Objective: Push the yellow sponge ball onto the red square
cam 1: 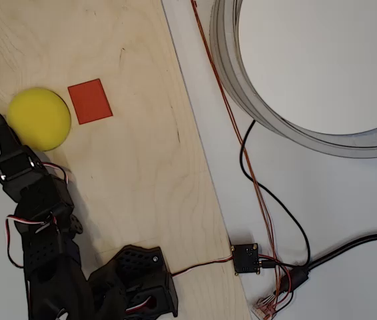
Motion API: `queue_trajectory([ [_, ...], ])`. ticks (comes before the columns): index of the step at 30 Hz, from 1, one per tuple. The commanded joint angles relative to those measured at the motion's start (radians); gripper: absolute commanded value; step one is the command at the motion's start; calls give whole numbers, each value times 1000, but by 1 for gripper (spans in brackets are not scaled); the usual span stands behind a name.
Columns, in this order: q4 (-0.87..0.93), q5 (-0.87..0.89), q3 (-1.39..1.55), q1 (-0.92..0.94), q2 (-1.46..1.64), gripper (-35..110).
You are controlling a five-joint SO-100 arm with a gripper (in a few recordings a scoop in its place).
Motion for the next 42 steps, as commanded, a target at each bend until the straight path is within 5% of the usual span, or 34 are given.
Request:
queue_trajectory([
  [1,-15,-2,-23,54,2,16],
  [42,-32,-14,-63,247,-14,15],
])
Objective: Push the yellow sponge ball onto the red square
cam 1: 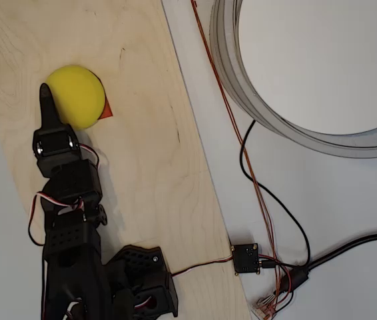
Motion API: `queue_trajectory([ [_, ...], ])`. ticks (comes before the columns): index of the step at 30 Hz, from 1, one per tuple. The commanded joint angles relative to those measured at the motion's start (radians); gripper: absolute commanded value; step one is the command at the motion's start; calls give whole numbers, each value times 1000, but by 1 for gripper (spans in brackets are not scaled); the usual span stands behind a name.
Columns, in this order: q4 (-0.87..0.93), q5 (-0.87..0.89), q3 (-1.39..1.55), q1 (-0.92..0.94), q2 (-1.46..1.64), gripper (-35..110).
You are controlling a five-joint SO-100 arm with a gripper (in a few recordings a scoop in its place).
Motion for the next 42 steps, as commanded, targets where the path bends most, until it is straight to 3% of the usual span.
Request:
queue_trajectory([
  [1,-21,9,-11,18,6,15],
  [42,-38,-86,-92,146,-117,16],
])
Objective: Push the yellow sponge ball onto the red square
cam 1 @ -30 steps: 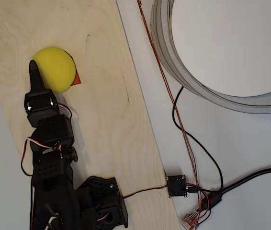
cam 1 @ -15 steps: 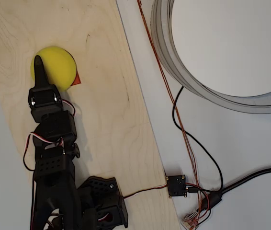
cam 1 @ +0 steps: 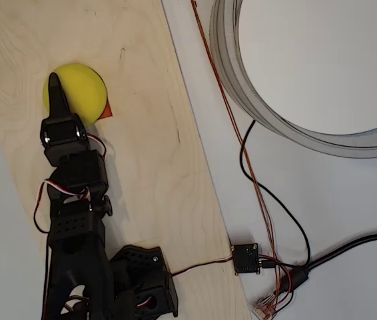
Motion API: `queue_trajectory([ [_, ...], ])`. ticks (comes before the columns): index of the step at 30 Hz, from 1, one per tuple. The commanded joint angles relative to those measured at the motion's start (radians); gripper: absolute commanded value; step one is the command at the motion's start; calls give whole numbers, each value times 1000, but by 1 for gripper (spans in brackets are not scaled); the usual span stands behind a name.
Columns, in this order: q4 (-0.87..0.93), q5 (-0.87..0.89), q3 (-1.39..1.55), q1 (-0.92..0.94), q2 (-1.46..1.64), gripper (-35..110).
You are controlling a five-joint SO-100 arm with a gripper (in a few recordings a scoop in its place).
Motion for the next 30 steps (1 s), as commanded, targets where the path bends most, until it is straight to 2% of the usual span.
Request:
queue_trajectory([
  [1,-12,-11,-8,64,0,16],
  [20,-169,-64,64,91,-52,15],
  [30,-192,-77,78,86,-41,15],
])
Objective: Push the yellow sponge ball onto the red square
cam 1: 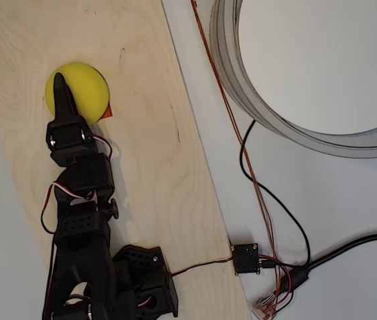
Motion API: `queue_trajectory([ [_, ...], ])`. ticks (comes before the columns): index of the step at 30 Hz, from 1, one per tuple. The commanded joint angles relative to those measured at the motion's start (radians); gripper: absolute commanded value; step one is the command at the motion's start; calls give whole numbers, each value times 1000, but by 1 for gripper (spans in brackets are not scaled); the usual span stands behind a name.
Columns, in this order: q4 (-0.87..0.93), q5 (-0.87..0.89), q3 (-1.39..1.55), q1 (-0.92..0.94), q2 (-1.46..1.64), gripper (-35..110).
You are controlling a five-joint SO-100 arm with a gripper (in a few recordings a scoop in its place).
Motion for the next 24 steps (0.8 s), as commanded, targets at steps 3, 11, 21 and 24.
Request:
queue_trajectory([
  [3,-14,-20,23,57,28,15],
  [11,-14,-14,43,64,35,15],
  [21,-14,3,101,44,109,15],
  [24,-14,3,107,43,137,15],
])
